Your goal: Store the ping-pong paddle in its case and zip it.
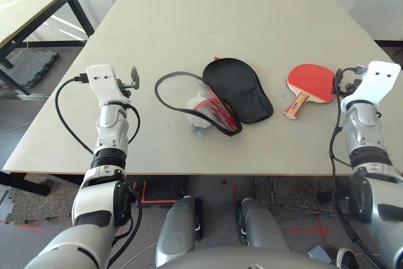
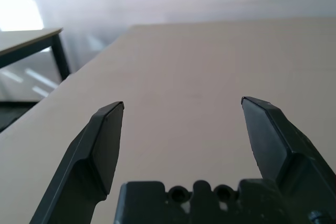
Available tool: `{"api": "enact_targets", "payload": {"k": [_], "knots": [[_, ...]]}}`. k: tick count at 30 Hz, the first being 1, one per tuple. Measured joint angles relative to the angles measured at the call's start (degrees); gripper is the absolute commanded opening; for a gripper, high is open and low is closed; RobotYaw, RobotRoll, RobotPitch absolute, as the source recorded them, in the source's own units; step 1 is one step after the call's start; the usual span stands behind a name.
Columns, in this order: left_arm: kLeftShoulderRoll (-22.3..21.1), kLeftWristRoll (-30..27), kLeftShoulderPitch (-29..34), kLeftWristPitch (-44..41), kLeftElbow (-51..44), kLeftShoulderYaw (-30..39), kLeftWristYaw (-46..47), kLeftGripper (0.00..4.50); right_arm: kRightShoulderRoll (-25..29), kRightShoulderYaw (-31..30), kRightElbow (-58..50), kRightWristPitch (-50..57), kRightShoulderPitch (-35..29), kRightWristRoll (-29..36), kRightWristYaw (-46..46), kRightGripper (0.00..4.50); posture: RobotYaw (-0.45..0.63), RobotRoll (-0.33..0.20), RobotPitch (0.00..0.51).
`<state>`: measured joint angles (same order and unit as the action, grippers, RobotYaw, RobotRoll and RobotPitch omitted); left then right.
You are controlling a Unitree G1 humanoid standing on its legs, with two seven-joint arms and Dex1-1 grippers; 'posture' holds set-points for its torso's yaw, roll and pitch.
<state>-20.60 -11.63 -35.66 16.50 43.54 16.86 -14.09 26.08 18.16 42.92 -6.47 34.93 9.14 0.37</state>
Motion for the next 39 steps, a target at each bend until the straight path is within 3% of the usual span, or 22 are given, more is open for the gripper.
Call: {"api": "enact_targets", "payload": {"k": [6, 11, 15, 22, 31, 34, 39], "knots": [[-4.3, -4.1, -2.4, -6.0, -4.6, -0.8, -13.0, 4.50, -4.9, 1.9, -24.8, 31.6, -2.4, 8.2, -4.9, 4.47, 0.04, 0.000, 0.100], [-6.6, -6.8, -4.6, -11.4, -8.6, -3.3, -25.9, 4.50, -5.7, -1.3, -37.6, 52.7, -2.2, 5.1, -13.1, 4.47, 0.04, 0.000, 0.099], [-7.1, -8.9, -4.7, -16.6, -9.8, -5.4, -34.5, 4.50, -11.4, 0.2, -44.1, 64.4, -2.1, 5.3, -16.8, 4.47, 0.03, 0.000, 0.099], [-8.9, -10.5, -4.7, -23.7, -16.0, -9.3, -45.9, 4.50, -21.5, 7.0, -47.3, 76.5, 1.3, 4.5, -23.4, 4.47, 0.05, 0.000, 0.103], [-10.0, -10.5, -4.6, -27.2, -18.2, -10.9, -49.7, 4.50, -24.0, 7.5, -46.8, 78.8, 1.5, 1.9, -23.6, 4.47, 0.06, 0.000, 0.108], [-10.1, -10.5, -4.4, -27.9, -18.6, -10.9, -49.9, 4.50, -24.6, 8.7, -45.7, 78.8, 1.6, 1.5, -23.4, 3.88, 0.06, 0.000, 0.109], [-10.2, -10.5, -4.0, -28.5, -19.9, -11.0, -49.9, 4.50, -25.2, 9.8, -44.4, 79.0, 2.1, 1.5, -22.8, 1.84, 0.07, 0.000, 0.108]]}}
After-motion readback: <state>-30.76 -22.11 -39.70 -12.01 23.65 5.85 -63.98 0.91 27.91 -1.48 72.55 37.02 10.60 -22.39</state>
